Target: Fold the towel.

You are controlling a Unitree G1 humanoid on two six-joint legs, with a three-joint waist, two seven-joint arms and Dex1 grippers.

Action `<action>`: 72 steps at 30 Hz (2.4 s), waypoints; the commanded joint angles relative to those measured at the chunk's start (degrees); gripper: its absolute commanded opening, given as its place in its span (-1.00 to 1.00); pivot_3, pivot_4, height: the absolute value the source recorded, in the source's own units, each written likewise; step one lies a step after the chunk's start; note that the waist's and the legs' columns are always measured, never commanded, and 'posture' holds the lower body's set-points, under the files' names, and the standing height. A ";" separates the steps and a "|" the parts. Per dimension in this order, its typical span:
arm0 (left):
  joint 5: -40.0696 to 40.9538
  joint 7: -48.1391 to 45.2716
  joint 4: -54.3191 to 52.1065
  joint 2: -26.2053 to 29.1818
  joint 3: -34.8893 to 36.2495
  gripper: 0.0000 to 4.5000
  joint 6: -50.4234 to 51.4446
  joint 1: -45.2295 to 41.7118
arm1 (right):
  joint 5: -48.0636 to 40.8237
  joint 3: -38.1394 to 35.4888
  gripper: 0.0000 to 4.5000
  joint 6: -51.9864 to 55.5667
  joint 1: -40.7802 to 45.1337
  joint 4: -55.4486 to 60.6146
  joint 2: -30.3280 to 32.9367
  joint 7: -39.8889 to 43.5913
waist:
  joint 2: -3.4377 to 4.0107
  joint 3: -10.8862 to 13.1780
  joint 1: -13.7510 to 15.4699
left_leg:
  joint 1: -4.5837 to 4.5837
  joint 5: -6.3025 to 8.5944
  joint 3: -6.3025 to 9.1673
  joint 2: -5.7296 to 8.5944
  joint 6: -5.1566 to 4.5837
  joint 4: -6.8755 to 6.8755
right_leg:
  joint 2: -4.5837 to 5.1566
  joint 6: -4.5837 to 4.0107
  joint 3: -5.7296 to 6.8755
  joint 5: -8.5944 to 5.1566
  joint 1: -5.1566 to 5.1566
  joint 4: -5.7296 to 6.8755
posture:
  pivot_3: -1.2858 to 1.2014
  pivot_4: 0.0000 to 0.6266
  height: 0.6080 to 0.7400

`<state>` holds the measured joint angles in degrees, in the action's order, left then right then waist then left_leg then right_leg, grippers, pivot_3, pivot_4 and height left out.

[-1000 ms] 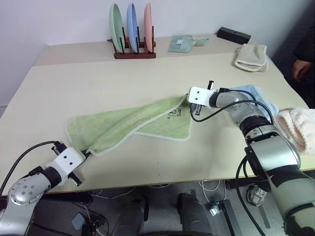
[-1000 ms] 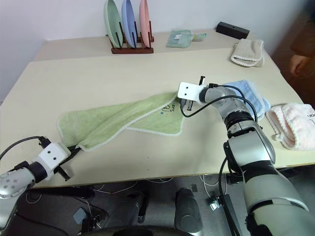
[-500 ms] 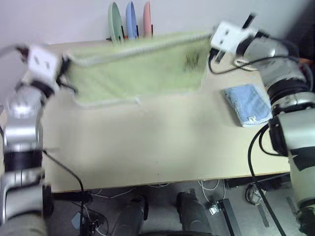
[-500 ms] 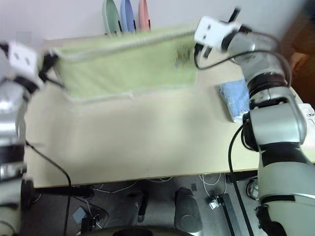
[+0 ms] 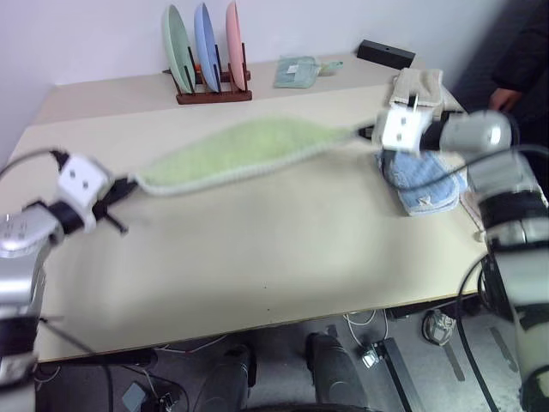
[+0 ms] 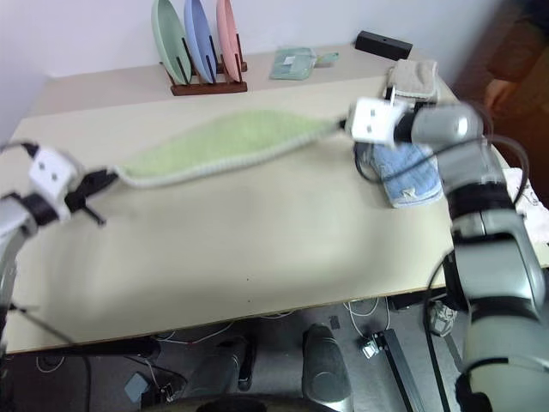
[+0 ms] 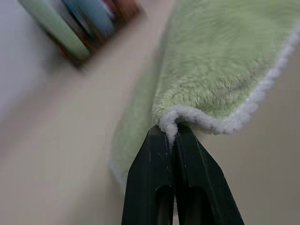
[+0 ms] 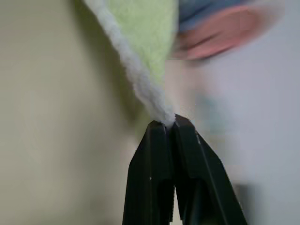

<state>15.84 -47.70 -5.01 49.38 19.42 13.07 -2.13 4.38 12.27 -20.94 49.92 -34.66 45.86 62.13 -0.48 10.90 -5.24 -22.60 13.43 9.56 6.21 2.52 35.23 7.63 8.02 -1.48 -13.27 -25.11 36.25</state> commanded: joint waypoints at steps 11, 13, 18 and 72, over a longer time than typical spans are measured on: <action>13.47 -8.54 -25.89 2.32 13.81 -1.00 20.47 25.72 | -21.92 -11.95 -0.99 34.47 -28.83 43.57 19.24 18.05 | 0.04 0.01 4.26 | 0.26 0.18 -0.23 -0.14 -0.24 0.63 | -0.04 -0.35 0.07 -0.03 0.64 -0.13 | 0.03 -0.52 0.97; 12.76 -8.25 -25.57 2.63 13.43 -1.00 20.43 25.53 | -20.42 -11.44 -0.99 33.54 -27.23 42.01 18.03 16.33 | 0.02 0.00 4.38 | 0.25 0.21 -0.30 -0.14 -0.27 0.76 | -0.04 -0.36 0.06 -0.02 0.65 -0.13 | 0.03 -0.52 0.97; 9.75 -3.61 -18.00 1.15 8.96 -1.00 17.14 15.87 | -10.71 -4.79 -0.99 26.26 -14.01 28.27 8.88 9.80 | 0.00 0.00 4.39 | 0.24 0.20 -0.35 -0.17 -0.26 0.87 | -0.05 -0.45 0.08 0.04 0.67 -0.12 | 0.03 -0.52 0.97; 10.29 -8.32 -17.10 2.33 12.48 -1.00 17.64 23.49 | -12.27 -5.37 -0.99 29.01 -18.42 28.37 9.93 16.37 | -0.01 0.01 3.37 | 0.28 0.67 -1.57 -0.81 -0.43 0.99 | -0.07 -0.10 0.06 0.21 0.61 -0.23 | 0.03 -0.52 0.97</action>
<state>26.61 -56.05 -21.15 51.35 31.69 30.99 20.90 -7.56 7.82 8.11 31.56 -8.05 55.47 78.52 -0.49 10.90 -1.87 -22.32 14.11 7.98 5.40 2.09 36.21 7.57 7.92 -1.42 -13.06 -24.50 36.02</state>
